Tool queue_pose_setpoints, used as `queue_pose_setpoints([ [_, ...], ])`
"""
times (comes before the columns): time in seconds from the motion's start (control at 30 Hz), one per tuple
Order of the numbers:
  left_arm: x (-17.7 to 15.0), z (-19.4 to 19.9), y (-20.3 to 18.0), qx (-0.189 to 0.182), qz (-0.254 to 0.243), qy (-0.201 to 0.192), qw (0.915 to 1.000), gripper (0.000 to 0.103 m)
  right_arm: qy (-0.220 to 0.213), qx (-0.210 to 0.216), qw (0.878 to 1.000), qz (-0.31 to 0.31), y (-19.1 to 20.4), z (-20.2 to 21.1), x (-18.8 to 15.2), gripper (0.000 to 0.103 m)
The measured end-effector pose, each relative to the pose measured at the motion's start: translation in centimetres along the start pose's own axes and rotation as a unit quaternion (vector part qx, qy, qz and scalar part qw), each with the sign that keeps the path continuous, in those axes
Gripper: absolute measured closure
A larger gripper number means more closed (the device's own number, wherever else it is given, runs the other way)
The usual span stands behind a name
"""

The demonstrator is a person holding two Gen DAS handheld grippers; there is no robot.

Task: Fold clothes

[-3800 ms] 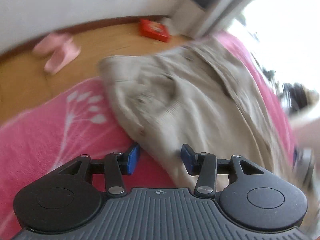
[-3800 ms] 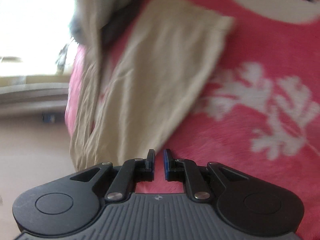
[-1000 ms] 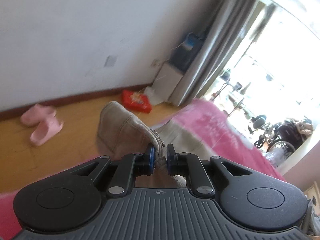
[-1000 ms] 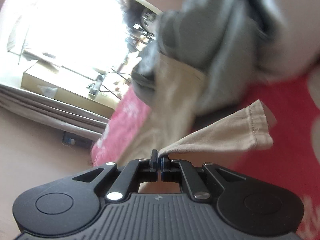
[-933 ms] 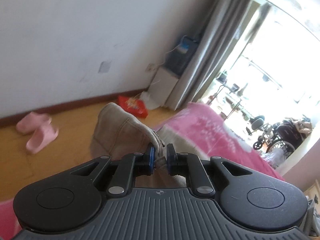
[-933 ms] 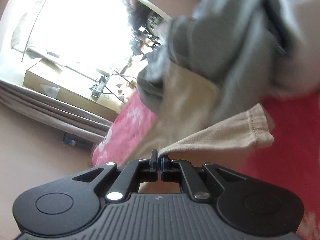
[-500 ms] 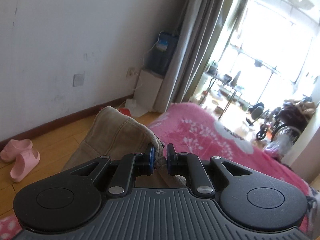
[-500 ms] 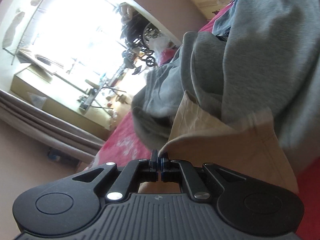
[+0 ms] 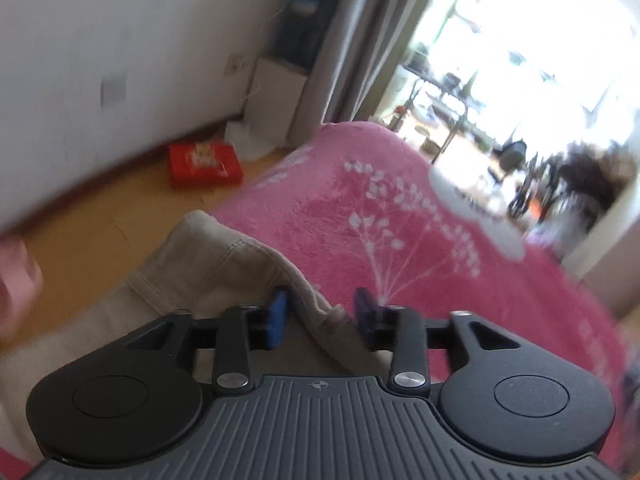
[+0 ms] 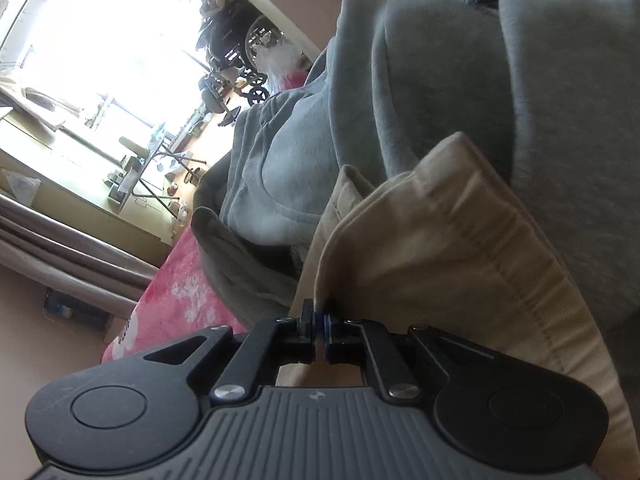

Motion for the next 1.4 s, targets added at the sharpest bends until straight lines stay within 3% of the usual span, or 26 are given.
queue_pose_setpoints([
  [0.1, 0.6, 0.1, 1.5, -0.013, 0.082, -0.008, 0.9965, 0.049, 0.001, 0.02, 1.0, -0.013, -0.1, 0.4, 0.3, 0.088],
  [0.2, 1.1, -0.1, 3.3, -0.024, 0.16, 0.01, 0.9868, 0.049, 0.001, 0.045, 0.998, -0.042, -0.6, 0.8, 0.7, 0.078],
  [0.33, 1.3, 1.3, 4.1, -0.03, 0.17, 0.013, 0.9849, 0.049, 0.007, 0.064, 0.996, -0.065, -0.8, 1.6, 0.9, 0.064],
  [0.5, 1.6, 6.2, 5.2, -0.048, 0.119, 0.012, 0.9916, 0.048, 0.024, 0.085, 0.994, -0.061, -0.3, 4.8, 0.8, 0.049],
  [0.63, 1.2, 10.3, 7.8, -0.04, 0.099, 0.006, 0.9943, 0.035, 0.062, 0.132, 0.987, -0.063, 0.1, 9.2, -0.8, 0.048],
  [0.73, -1.2, 11.1, 10.0, -0.05, 0.144, 0.024, 0.988, 0.027, 0.103, 0.172, 0.979, -0.042, 0.9, 11.3, -5.0, 0.036],
  [0.9, -5.5, 11.3, 13.4, -0.076, 0.237, 0.063, 0.9665, 0.027, 0.225, 0.192, 0.955, -0.032, 1.0, 8.9, -15.9, 0.036],
  [1.0, -7.9, 11.2, 15.2, -0.091, 0.287, 0.085, 0.9498, 0.02, 0.249, 0.183, 0.95, -0.048, -0.1, 6.9, -20.8, 0.035],
  [1.03, -8.1, 10.5, 15.1, -0.097, 0.291, 0.087, 0.9478, 0.019, 0.255, 0.184, 0.948, -0.049, -0.3, 6.4, -21.9, 0.035],
  [1.23, -7.8, 7.4, 14.4, -0.091, 0.287, 0.06, 0.9518, 0.015, 0.206, 0.174, 0.961, -0.053, -1.8, 3.9, -23.3, 0.035],
  [1.4, -7.1, 6.1, 13.6, -0.083, 0.274, 0.032, 0.9577, 0.019, 0.158, 0.17, 0.966, -0.111, -3.8, 1.4, -22.9, 0.037],
])
Point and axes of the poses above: each gripper's, at about its wrist camera, not at the fingertips, and z roughly against the way its jaws point, y to its left, x to its top, the point moved 4 cm from there along -z, roughly the way its jaws point, and after that the axes turned 1 degree about z, right-handed, at the moved point
